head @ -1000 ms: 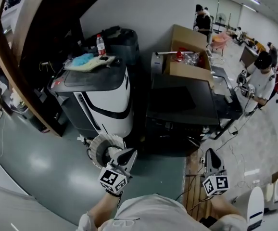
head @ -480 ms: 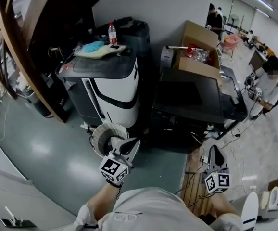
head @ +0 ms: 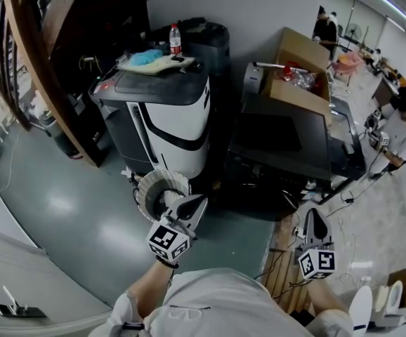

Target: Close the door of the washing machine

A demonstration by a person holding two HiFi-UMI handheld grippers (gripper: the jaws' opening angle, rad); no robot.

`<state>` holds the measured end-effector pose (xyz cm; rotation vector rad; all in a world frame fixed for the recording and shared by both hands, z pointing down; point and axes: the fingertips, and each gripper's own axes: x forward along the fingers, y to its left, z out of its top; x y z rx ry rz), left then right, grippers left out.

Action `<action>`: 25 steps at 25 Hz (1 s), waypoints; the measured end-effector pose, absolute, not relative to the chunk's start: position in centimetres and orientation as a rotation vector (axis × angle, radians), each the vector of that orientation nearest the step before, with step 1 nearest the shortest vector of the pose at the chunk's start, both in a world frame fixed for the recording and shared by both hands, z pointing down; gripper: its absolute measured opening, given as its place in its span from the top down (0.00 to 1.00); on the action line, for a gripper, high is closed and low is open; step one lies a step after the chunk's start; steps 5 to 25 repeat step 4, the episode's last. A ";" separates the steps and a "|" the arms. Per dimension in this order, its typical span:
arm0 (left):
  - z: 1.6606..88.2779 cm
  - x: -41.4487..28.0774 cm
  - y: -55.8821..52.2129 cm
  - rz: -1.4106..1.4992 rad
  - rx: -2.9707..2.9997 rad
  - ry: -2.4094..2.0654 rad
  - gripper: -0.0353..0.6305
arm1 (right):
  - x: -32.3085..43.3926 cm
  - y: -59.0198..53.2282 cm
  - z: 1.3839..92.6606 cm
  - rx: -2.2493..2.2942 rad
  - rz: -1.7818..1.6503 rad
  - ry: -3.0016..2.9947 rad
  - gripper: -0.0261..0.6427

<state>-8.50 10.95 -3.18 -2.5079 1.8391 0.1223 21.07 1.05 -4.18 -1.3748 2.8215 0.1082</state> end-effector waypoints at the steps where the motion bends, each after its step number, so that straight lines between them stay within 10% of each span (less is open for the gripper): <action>1: -3.1 -8.5 11.0 0.124 -2.506 1.843 0.94 | 21.1 1.0 -4.2 -1.373 0.106 2.822 0.95; 25: -3.0 -8.6 11.0 0.129 -2.502 1.852 0.94 | 20.9 0.8 -4.1 -1.369 0.093 2.820 0.95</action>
